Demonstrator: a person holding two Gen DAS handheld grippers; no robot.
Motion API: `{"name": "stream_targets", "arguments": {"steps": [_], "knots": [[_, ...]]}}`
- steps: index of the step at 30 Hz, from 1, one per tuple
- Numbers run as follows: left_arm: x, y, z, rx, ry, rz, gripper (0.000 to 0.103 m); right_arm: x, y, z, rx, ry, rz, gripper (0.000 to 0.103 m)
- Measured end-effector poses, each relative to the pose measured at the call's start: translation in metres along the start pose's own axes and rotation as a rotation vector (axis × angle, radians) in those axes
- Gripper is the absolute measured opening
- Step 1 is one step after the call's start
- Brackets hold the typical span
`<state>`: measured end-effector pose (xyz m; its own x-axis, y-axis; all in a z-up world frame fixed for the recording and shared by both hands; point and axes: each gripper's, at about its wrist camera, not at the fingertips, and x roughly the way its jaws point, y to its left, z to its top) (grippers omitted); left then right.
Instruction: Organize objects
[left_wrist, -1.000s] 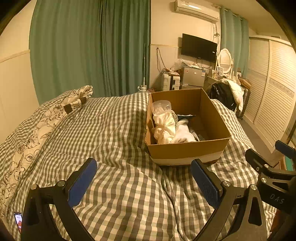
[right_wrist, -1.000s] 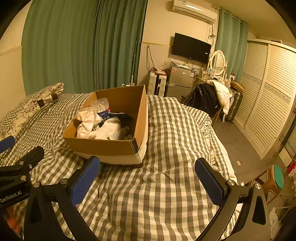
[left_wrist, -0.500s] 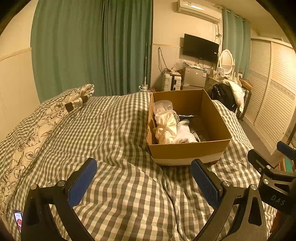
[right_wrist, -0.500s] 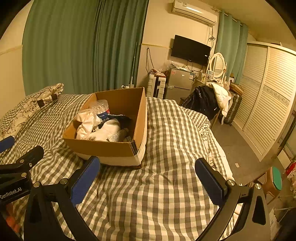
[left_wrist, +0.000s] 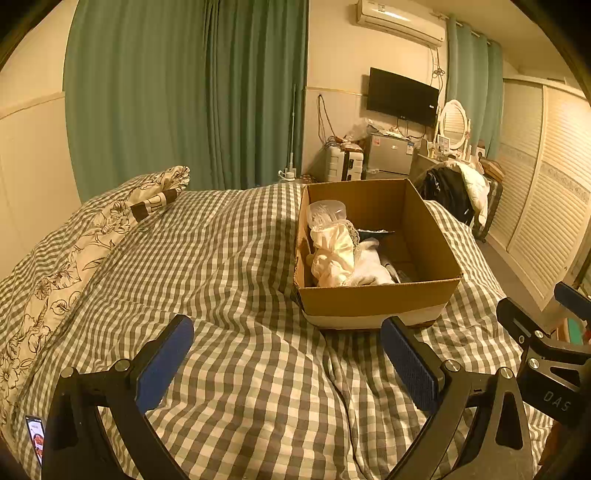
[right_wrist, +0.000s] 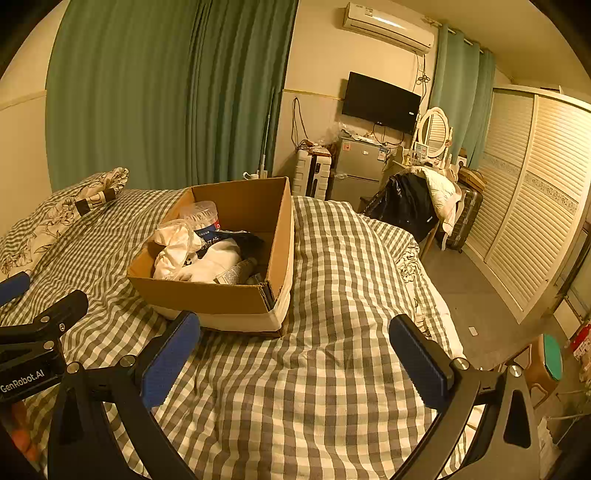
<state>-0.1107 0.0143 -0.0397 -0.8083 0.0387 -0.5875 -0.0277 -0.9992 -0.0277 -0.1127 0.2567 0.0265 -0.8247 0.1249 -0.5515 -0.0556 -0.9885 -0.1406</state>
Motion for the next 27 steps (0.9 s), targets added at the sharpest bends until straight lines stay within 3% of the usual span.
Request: {"name": "stream_targets", "arguments": {"steps": [27], "knots": [[-0.0005, 0.0021, -0.0008, -0.01, -0.008, -0.02, 0.103, -0.0006, -0.0001, -0.0024, -0.005, 0.005, -0.001, 0.103]]}}
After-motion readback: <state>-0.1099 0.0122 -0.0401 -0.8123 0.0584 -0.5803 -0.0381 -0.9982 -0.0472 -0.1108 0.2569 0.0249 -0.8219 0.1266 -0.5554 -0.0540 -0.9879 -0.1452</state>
